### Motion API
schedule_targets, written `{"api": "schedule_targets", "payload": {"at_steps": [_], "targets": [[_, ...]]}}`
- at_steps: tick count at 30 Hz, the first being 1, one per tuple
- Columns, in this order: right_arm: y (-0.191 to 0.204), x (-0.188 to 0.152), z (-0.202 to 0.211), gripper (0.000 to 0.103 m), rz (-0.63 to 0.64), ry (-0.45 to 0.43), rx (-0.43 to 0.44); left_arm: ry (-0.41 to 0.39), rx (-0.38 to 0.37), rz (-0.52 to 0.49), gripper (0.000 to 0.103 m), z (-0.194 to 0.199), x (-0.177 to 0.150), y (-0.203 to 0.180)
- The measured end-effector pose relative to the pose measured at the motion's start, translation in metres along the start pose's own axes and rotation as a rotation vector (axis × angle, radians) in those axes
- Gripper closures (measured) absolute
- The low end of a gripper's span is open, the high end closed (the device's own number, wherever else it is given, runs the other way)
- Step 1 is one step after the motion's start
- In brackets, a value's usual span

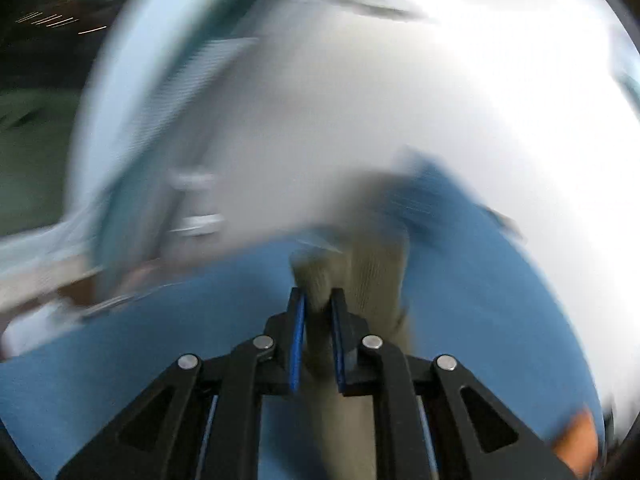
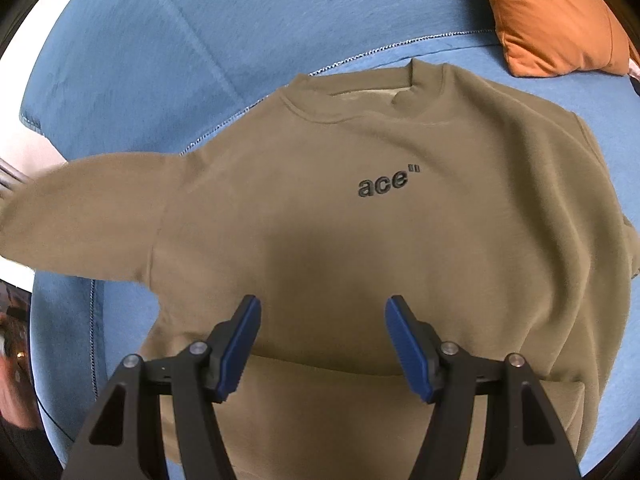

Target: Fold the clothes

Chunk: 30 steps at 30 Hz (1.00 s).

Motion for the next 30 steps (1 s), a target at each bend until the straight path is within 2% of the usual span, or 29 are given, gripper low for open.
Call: {"api": "schedule_targets", "payload": {"at_steps": [1,3,9,12,13,14,17,19,21,23,24,27,30], "targets": [[-0.001,-0.001,0.000,0.037,0.004,0.002,-0.005,0.042,0.070,0.072,0.078,-0.009,0.000,0.023],[-0.001,-0.002,-0.001,0.037,0.007,0.005,-0.010,0.114,0.193,0.195,0.074,-0.023,-0.001,0.062],[-0.001,0.001,0.002,0.037,-0.002,-0.017,-0.016,-0.002,0.015,-0.129,0.071,0.020,-0.018,-0.026],[0.001,0.002,0.004,0.037,-0.007,-0.030,-0.009,0.177,-0.116,-0.325,0.070,-0.002,-0.063,-0.074],[0.001,0.003,0.005,0.037,-0.009,-0.033,-0.007,0.268,-0.130,-0.355,0.070,-0.017,-0.080,-0.078],[0.001,0.004,0.005,0.037,-0.012,-0.035,-0.006,0.380,-0.116,-0.370,0.070,-0.039,-0.099,-0.077],[-0.002,0.005,0.009,0.037,-0.025,-0.049,0.000,0.480,0.076,-0.345,0.072,-0.078,-0.118,-0.048],[-0.006,0.005,0.014,0.037,-0.033,-0.063,0.002,0.390,0.246,-0.332,0.097,-0.081,-0.111,-0.027],[-0.011,0.006,0.020,0.037,-0.045,-0.082,0.007,0.363,0.220,-0.369,0.095,-0.069,-0.115,-0.045],[-0.022,0.009,0.030,0.037,-0.077,-0.117,0.017,0.313,0.172,-0.437,0.086,-0.048,-0.122,-0.076],[-0.030,0.011,0.036,0.037,-0.107,-0.144,0.024,0.317,0.121,-0.475,0.078,-0.040,-0.131,-0.093],[-0.069,0.014,0.062,0.037,-0.265,-0.254,0.066,0.375,-0.007,-0.531,0.076,-0.022,-0.160,-0.131],[-0.124,0.007,0.091,0.037,-0.489,-0.374,0.121,0.466,-0.090,-0.580,0.076,-0.007,-0.200,-0.167]]}}
Point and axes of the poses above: each gripper's, at about its wrist camera, not at the fingertips, and z roughly against the way its jaws point, y to its left, x to its top, the point moved 3 cm from there along -z, roughly the way its jaws point, and after that the axes turned 6 degrees about y, right-handed, at the moved point
